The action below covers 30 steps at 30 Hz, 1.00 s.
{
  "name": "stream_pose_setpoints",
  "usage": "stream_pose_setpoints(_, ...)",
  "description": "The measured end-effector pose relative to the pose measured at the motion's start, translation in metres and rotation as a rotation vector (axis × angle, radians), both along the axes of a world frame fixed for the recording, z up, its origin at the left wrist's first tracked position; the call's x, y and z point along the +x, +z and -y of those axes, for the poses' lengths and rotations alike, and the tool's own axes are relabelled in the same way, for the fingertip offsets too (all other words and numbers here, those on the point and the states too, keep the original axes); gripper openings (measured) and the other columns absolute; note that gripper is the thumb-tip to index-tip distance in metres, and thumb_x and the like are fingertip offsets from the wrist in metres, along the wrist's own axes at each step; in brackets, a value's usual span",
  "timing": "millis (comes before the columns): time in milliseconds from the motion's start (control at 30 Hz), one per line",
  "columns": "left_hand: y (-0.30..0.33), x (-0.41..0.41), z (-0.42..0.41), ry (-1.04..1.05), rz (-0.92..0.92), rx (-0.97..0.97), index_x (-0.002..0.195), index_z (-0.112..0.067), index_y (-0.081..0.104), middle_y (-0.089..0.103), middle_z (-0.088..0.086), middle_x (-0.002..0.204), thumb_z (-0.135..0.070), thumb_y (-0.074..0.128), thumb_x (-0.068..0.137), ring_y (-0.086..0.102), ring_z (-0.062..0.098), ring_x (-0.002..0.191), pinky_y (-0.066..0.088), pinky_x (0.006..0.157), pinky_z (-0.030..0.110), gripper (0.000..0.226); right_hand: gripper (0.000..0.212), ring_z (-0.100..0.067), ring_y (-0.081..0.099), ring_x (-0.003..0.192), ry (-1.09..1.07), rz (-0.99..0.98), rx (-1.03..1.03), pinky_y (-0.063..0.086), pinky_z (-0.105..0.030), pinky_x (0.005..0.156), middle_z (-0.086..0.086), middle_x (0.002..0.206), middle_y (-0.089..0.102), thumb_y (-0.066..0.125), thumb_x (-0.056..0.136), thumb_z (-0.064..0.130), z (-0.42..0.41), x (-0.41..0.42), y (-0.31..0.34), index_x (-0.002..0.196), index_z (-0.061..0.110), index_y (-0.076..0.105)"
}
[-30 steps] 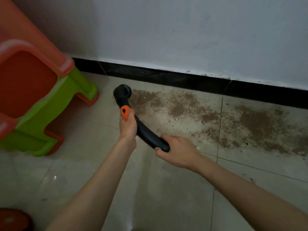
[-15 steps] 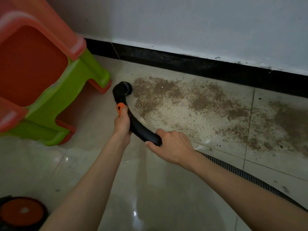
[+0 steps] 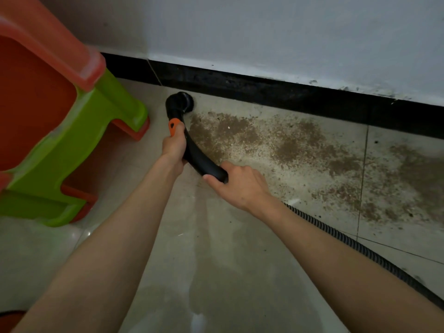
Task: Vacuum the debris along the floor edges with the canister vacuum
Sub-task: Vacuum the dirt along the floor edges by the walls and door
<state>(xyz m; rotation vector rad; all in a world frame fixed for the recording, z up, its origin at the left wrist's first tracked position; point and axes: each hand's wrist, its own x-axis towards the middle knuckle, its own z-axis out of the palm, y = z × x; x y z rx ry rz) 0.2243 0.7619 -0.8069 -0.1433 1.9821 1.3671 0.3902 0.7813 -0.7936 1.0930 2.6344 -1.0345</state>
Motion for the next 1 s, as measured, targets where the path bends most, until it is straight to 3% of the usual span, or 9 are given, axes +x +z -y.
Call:
stream_pose_setpoints(133, 0.009, 0.007, -0.02, -0.086, -0.018, -0.004, 0.127, -0.005, 0.044, 0.054, 0.009, 0.107, -0.044, 0.044, 0.097, 0.054, 0.022, 0.094, 0.047, 0.077, 0.032, 0.05, 0.037, -0.027, 0.061, 0.084, -0.089, -0.024, -0.036, 0.043, -0.032, 0.066, -0.004, 0.086, 0.062, 0.043, 0.092, 0.063, -0.011, 0.004, -0.004, 0.096, 0.027, 0.047)
stream_pose_setpoints(267, 0.01, 0.024, -0.022, -0.129, -0.011, -0.006, 0.125, -0.006, 0.046, 0.055, 0.007, 0.105, -0.044, 0.043, 0.097, 0.055, 0.021, 0.094, 0.046, 0.079, 0.031, 0.048, 0.042, -0.028, 0.062, 0.082, -0.123, -0.033, -0.037, 0.046, -0.034, 0.067, -0.006, 0.085, 0.065, 0.042, 0.092, 0.064, -0.006, 0.022, -0.004, 0.101, 0.024, 0.052)
stream_pose_setpoints(400, 0.003, 0.039, 0.006, -0.041, 0.003, -0.009, 0.114, -0.01, 0.049, 0.055, 0.002, 0.09, -0.042, 0.045, 0.097, 0.056, 0.017, 0.084, 0.047, 0.072, 0.028, 0.036, 0.045, -0.024, 0.062, 0.079, -0.031, -0.003, -0.055, 0.046, -0.031, 0.065, -0.002, 0.082, 0.063, 0.042, 0.092, 0.062, 0.01, 0.04, -0.001, 0.107, 0.022, 0.056)
stream_pose_setpoints(533, -0.003, 0.043, 0.046, 0.083, -0.004, -0.047, 0.119, -0.009, 0.049, 0.057, 0.008, 0.105, -0.043, 0.044, 0.097, 0.056, 0.023, 0.097, 0.047, 0.078, 0.032, 0.04, 0.044, -0.022, 0.061, 0.079, 0.126, 0.004, -0.068, 0.043, -0.03, 0.064, 0.0, 0.084, 0.064, 0.041, 0.094, 0.062, 0.028, 0.044, 0.0, 0.108, 0.023, 0.055)
stream_pose_setpoints(633, -0.003, 0.047, 0.058, 0.084, 0.017, -0.052, 0.124, -0.007, 0.048, 0.056, 0.009, 0.105, -0.043, 0.043, 0.097, 0.056, 0.023, 0.096, 0.046, 0.077, 0.032, 0.045, 0.044, -0.022, 0.057, 0.077, 0.16, 0.012, -0.066, 0.04, -0.03, 0.064, 0.001, 0.081, 0.058, 0.04, 0.095, 0.061, 0.035, 0.049, 0.002, 0.108, 0.021, 0.054)
stream_pose_setpoints(833, 0.007, 0.061, 0.022, -0.032, 0.059, 0.007, 0.115, -0.009, 0.047, 0.054, 0.003, 0.091, -0.042, 0.044, 0.097, 0.055, 0.021, 0.095, 0.046, 0.076, 0.031, 0.038, 0.046, -0.026, 0.062, 0.083, 0.037, 0.036, 0.021, 0.043, -0.032, 0.067, -0.001, 0.082, 0.059, 0.039, 0.094, 0.062, 0.017, 0.063, 0.006, 0.109, 0.021, 0.054)
stream_pose_setpoints(1000, 0.013, 0.072, -0.014, -0.155, 0.047, -0.006, 0.125, -0.008, 0.047, 0.055, 0.009, 0.106, -0.043, 0.044, 0.097, 0.055, 0.023, 0.096, 0.048, 0.079, 0.033, 0.045, 0.047, -0.028, 0.062, 0.084, -0.105, 0.019, 0.0, 0.047, -0.035, 0.071, -0.006, 0.087, 0.065, 0.039, 0.093, 0.063, 0.003, 0.073, 0.008, 0.106, 0.021, 0.055)
